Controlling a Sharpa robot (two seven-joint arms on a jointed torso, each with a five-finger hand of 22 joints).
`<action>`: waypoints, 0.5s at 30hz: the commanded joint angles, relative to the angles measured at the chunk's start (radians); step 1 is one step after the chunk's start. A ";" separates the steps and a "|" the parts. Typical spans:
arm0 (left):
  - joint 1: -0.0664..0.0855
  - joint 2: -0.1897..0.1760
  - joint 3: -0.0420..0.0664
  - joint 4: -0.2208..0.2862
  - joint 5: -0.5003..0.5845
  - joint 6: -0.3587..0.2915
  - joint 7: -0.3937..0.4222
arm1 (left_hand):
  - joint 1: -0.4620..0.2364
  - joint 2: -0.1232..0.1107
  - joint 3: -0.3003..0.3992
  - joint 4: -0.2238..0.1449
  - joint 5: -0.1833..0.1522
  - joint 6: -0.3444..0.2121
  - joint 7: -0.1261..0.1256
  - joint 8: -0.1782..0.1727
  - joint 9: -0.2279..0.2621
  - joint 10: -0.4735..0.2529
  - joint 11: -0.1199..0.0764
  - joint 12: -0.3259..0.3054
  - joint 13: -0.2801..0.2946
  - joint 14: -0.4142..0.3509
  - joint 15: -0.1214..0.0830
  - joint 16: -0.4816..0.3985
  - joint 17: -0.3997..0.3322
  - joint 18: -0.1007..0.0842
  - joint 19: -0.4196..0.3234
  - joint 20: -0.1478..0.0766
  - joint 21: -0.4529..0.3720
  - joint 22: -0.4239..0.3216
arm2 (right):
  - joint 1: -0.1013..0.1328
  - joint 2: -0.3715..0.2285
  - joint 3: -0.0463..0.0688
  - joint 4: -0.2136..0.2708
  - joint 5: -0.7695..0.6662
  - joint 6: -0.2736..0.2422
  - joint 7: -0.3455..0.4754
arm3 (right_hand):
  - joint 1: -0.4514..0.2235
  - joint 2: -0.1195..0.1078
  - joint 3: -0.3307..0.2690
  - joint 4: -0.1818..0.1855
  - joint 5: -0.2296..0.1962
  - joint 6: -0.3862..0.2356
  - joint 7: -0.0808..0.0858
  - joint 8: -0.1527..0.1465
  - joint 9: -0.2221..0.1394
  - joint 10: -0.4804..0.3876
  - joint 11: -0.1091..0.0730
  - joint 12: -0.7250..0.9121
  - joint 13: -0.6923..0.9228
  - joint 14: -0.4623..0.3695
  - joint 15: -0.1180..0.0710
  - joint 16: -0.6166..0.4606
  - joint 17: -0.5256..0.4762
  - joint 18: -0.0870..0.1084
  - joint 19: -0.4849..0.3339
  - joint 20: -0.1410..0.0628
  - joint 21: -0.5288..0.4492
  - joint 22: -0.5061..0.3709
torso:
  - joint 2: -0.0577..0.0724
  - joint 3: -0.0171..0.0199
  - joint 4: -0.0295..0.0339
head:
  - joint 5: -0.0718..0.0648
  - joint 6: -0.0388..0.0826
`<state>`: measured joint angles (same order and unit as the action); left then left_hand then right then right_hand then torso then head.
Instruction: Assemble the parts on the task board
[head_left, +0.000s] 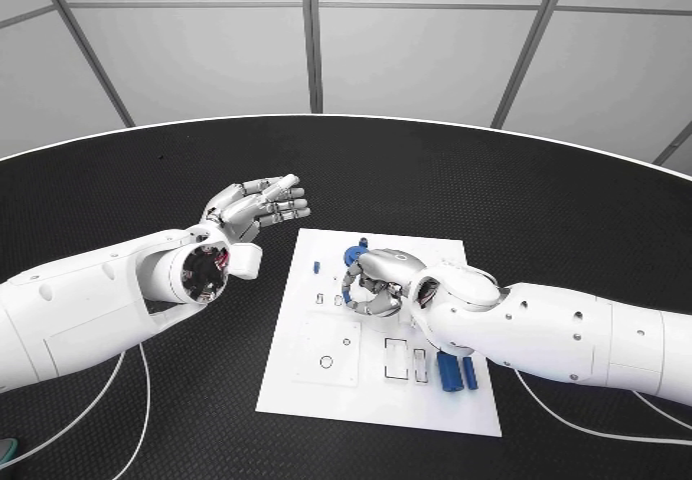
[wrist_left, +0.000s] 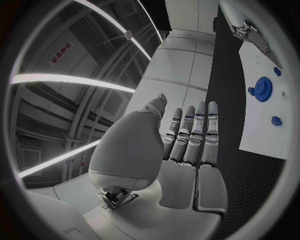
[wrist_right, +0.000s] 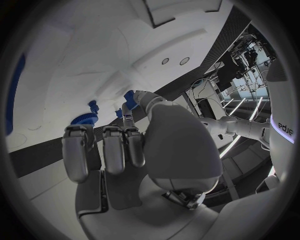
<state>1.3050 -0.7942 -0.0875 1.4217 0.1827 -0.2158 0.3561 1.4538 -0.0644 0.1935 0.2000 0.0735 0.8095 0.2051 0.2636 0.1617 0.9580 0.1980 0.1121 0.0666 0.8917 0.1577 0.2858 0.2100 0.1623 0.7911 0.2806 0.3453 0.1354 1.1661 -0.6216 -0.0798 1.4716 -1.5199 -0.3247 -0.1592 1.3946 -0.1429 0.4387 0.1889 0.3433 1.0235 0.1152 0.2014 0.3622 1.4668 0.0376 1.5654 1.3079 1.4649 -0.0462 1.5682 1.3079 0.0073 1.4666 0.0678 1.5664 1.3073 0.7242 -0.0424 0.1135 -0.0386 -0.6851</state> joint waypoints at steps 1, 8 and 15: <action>0.000 -0.002 0.000 0.001 0.000 0.000 0.000 | 0.008 -0.002 0.006 0.002 0.002 0.007 0.041 -0.005 -0.002 0.005 -0.001 -0.007 0.000 0.006 0.002 -0.005 0.002 0.020 0.008 -0.001 0.007 -0.001 | -0.002 0.001 0.000 -0.004 0.000 -0.003 -0.003 | -0.007 0.009 0.004 -0.004 0.004 0.008 0.000 0.007 0.024 0.102 -0.001 0.002 0.261 0.106 -0.002 0.003 0.263 -0.007 0.104 -0.008 0.004 0.264 | -0.001 0.0000 -0.0006 | 0.002 -0.005; 0.000 -0.004 0.000 0.002 0.000 0.000 -0.001 | 0.007 -0.004 0.006 0.002 0.001 0.007 0.042 -0.005 -0.002 0.005 -0.001 -0.008 -0.001 0.007 0.001 -0.005 0.002 0.020 0.008 -0.001 0.007 -0.001 | -0.003 0.003 0.000 -0.009 -0.014 -0.003 -0.007 | -0.008 0.008 0.004 -0.004 0.004 0.008 0.000 0.007 0.025 0.102 -0.001 0.003 0.261 0.106 -0.002 0.003 0.263 -0.007 0.104 -0.007 0.004 0.264 | 0.000 0.0005 -0.0001 | 0.001 -0.010; 0.000 -0.004 0.000 0.002 0.000 0.000 -0.001 | 0.007 -0.004 0.006 0.002 0.001 0.007 0.042 -0.005 -0.002 0.005 -0.001 -0.008 -0.001 0.007 0.001 -0.005 0.002 0.020 0.008 -0.001 0.007 -0.001 | -0.007 0.006 0.000 -0.013 -0.018 0.009 -0.011 | -0.008 0.008 0.004 -0.004 0.004 0.008 0.000 0.007 0.025 0.102 -0.001 0.003 0.261 0.106 -0.002 0.003 0.263 -0.007 0.104 -0.007 0.004 0.264 | 0.000 0.0006 -0.0005 | 0.004 -0.015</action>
<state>1.3050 -0.7986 -0.0875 1.4239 0.1827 -0.2161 0.3549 1.4538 -0.0644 0.1935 0.2000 0.0735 0.8095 0.2051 0.2636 0.1608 0.9579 0.1981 0.1075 0.0666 0.8917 0.1577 0.2858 0.2113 0.1623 0.7911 0.2806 0.3487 0.1355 1.1598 -0.6156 -0.0799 1.4590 -1.5382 -0.3160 -0.1704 1.3851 -0.1415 0.4394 0.1857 0.3437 1.0234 0.1148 0.2014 0.3622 1.4668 0.0376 1.5654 1.3077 1.4644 -0.0457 1.5682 1.3077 0.0073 1.4667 0.0679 1.5664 1.3079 0.7239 -0.0420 0.1129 -0.0360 -0.6990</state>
